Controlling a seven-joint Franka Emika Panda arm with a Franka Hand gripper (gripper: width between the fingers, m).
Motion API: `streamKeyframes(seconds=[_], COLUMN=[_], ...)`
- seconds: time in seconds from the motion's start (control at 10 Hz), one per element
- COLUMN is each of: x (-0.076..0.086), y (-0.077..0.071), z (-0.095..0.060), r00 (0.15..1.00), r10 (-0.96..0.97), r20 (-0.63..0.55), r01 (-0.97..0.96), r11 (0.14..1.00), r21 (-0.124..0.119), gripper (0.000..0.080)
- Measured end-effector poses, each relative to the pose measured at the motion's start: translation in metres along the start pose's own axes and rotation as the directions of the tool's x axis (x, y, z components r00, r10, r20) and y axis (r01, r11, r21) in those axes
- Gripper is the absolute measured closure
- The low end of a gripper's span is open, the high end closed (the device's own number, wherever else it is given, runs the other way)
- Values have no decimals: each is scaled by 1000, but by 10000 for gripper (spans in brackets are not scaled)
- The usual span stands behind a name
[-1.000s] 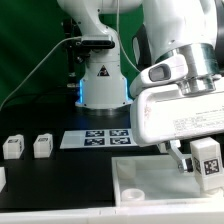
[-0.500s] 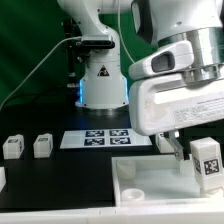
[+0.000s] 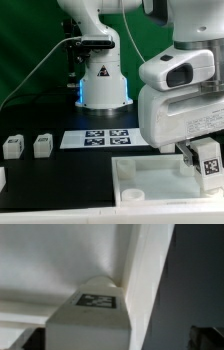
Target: Assemble one leg
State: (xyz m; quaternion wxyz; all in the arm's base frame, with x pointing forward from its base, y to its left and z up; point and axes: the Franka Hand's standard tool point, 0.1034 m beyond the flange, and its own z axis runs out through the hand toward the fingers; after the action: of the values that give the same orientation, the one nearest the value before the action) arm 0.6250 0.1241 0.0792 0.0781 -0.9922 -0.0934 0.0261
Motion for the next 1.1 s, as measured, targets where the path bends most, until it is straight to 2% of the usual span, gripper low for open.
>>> streamKeyframes(seconds=[0.1,0.3,0.4,0.8,1.0,1.1], x=[-2,-1,-2,-2,-2,3], y=[-5,-4,2,4,5,6], z=[4,4,3,3,4,5], r00=[1000,1000,1000,1000,999,992], r10=[9,9,9,11,50,122], r20=[3,3,2,3,2,-33], r01=[-9,-9,-9,-11,-50,-122], r11=[1000,1000,1000,1000,999,992], r21=[-1,-1,-11,-14,-14,-15], gripper=[150,414,497,499,499,499])
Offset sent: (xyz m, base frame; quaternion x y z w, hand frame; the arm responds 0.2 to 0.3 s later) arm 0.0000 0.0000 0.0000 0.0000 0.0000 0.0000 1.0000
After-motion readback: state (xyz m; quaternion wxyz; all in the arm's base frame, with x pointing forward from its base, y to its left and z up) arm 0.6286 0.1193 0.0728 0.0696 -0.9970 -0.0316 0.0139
